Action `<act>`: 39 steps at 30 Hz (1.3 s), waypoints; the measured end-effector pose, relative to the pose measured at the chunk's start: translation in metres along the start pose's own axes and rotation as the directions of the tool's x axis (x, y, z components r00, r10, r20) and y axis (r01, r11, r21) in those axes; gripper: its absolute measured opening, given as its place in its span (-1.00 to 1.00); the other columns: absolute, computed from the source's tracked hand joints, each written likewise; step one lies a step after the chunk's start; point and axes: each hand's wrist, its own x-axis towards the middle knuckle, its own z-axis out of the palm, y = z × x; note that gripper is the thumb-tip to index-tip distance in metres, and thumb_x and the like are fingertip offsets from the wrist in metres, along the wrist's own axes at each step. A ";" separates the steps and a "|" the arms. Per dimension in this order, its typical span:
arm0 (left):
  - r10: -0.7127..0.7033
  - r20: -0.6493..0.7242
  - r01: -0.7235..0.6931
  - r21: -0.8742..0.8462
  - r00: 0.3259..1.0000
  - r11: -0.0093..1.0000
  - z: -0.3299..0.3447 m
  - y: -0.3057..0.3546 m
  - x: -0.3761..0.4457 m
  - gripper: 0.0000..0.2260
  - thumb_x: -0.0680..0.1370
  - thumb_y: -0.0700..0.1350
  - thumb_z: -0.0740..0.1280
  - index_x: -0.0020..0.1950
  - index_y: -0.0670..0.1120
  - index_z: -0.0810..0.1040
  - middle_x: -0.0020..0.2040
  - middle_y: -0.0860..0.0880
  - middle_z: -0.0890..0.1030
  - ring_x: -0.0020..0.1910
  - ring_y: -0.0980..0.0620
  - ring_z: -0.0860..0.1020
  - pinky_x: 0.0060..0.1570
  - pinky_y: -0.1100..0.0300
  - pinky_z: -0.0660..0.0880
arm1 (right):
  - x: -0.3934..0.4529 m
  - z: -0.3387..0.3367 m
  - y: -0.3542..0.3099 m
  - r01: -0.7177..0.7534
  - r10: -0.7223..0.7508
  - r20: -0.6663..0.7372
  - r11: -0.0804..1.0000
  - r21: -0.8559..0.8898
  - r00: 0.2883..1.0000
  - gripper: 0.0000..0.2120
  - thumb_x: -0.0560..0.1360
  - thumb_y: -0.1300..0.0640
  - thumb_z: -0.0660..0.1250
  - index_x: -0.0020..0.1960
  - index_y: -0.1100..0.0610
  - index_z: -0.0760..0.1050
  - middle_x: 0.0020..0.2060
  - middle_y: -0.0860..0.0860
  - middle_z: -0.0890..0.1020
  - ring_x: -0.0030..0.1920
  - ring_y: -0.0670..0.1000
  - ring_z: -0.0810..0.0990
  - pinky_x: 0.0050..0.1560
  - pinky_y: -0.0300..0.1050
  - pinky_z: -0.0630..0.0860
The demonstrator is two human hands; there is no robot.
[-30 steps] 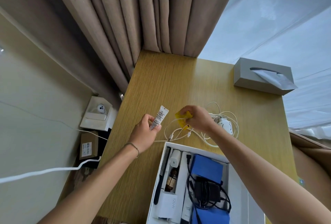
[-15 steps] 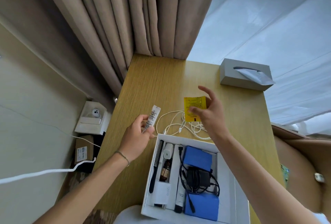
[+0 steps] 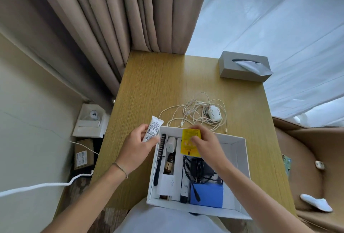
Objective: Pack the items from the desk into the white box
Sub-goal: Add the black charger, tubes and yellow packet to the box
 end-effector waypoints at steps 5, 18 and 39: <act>-0.045 -0.010 0.045 0.005 0.999 0.999 -0.007 -0.001 -0.012 -0.69 0.68 0.04 0.18 -0.08 -0.15 0.55 -0.34 0.01 0.52 -0.45 0.15 0.48 -0.45 0.31 0.38 | 0.002 0.031 0.036 -0.063 0.141 0.139 0.890 -0.452 0.980 -0.69 0.45 0.21 0.30 0.12 -0.07 0.57 -0.17 -0.04 0.68 -0.27 0.00 0.64 -0.28 -0.01 0.57; -0.041 0.079 0.033 0.090 0.996 0.995 -0.003 0.000 -0.037 -0.83 0.62 0.01 0.32 0.07 -0.05 0.62 -0.08 -0.10 0.70 -0.08 -0.16 0.65 -0.01 -0.18 0.59 | 0.000 0.069 0.068 0.064 -0.033 0.061 0.762 -0.644 0.998 -0.77 0.50 0.12 0.45 0.16 0.06 0.67 -0.01 0.03 0.54 -0.02 0.20 0.58 -0.16 -0.08 0.39; -0.080 0.221 -0.117 0.750 0.972 0.651 0.100 -0.007 0.045 -0.76 0.49 -0.03 0.46 -0.08 -0.08 0.42 -0.21 -0.05 0.53 -0.20 -0.06 0.54 -0.28 0.10 0.46 | -0.037 0.007 0.063 0.048 -0.097 -0.083 0.887 -0.458 0.992 -0.84 0.55 0.23 0.31 0.03 0.02 0.61 -0.25 -0.12 0.61 -0.33 -0.11 0.53 -0.23 -0.15 0.48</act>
